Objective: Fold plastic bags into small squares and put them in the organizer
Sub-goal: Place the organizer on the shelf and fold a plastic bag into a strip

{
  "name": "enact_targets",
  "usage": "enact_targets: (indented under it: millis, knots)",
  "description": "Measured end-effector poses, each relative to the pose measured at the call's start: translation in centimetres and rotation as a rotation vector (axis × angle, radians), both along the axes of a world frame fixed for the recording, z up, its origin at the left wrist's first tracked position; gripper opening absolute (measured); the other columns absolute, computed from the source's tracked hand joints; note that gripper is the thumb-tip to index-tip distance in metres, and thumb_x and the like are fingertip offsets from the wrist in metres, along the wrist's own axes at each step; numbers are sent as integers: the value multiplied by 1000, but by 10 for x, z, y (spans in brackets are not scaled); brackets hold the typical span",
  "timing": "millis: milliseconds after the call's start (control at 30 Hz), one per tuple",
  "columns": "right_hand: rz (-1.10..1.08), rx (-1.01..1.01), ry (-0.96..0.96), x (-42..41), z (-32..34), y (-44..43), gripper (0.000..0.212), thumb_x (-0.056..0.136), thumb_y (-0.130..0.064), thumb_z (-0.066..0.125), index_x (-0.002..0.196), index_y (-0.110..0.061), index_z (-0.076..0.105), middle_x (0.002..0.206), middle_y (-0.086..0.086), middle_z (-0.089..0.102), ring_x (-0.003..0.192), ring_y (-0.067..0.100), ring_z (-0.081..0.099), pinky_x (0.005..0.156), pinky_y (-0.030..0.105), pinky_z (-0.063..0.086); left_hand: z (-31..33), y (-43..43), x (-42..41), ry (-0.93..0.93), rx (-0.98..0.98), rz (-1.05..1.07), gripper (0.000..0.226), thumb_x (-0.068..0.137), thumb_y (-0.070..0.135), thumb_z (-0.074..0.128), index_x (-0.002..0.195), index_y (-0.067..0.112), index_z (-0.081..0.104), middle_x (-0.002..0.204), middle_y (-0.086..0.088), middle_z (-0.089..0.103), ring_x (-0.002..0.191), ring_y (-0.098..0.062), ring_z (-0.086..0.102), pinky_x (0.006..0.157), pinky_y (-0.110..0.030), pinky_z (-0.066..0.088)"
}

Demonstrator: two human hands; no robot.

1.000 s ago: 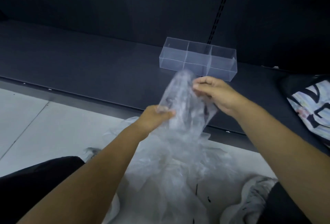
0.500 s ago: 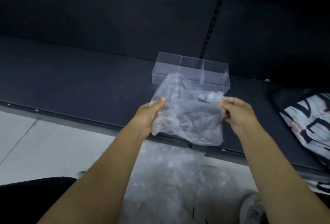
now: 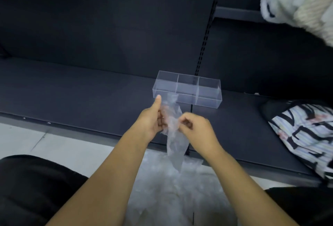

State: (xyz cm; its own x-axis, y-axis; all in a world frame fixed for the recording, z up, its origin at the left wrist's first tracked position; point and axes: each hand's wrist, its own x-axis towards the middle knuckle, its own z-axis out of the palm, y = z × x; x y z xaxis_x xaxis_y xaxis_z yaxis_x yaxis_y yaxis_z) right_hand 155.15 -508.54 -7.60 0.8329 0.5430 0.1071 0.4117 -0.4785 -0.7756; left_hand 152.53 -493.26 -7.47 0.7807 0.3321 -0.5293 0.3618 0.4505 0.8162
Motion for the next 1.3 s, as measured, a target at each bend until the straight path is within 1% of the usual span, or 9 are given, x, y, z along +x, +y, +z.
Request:
enact_targets:
  millis: [200,333,667,733,833,967,1067,1200,1300]
  knots:
    - [-144,456,598,-17,-19,-44,20,94,-19,58,78,-11,67,73,2,69,69,13,64,65,25,53,-26,-27,-61,-154,305,-419,59,67,72,65,118,42,61,125,15,59,116,-3,55,90,-23,45]
    - [-159,456,821,-27,-25,-62,26,96,-28,54,88,-9,69,83,9,72,74,20,67,69,30,54,-47,-39,-80,-115,324,-375,21,76,45,74,92,31,74,99,12,72,94,0,65,78,-13,45]
    - [-325,-158,430,1,-30,-115,29,86,-21,70,62,-5,64,57,1,62,54,11,53,60,25,44,-39,-12,-90,-104,421,125,26,93,26,61,70,14,65,69,3,68,67,-11,61,68,-22,51]
    - [-308,-254,470,4,-31,-124,16,86,-23,71,83,-7,69,81,0,68,77,13,60,76,30,48,-36,-11,-91,-125,488,104,25,95,26,57,76,11,63,72,1,68,66,-10,59,64,-22,50]
    - [-193,-137,420,3,-24,-119,57,83,-45,69,134,-30,49,133,-15,42,120,5,39,100,30,37,-27,-12,-90,-184,605,-27,22,98,24,53,86,8,62,79,-1,63,73,-9,55,69,-21,46]
    - [155,-278,273,-5,-23,-79,88,74,-45,77,144,-51,24,154,-21,12,142,7,9,117,40,16,-15,-17,-91,-248,641,-186,21,99,26,50,88,11,60,83,1,60,77,-7,54,75,-22,44]
    - [168,-443,224,-6,-43,-62,59,77,-36,77,130,-33,53,157,-9,18,145,17,12,118,42,14,-13,-15,-95,-257,596,-228,21,99,29,49,87,16,60,82,5,60,78,-6,55,78,-24,44]
    - [-26,48,571,-2,-54,-80,13,82,-22,75,94,-17,72,129,0,61,110,15,61,81,17,50,-16,1,-98,-173,586,-100,22,100,29,47,88,15,59,81,3,68,75,-9,59,71,-28,49]
    - [-79,287,701,-2,-44,-97,9,81,-24,73,80,-16,70,87,5,72,78,18,66,74,25,50,-25,11,-99,-91,613,-59,21,99,23,50,86,9,59,78,2,71,71,-10,61,67,-25,49]
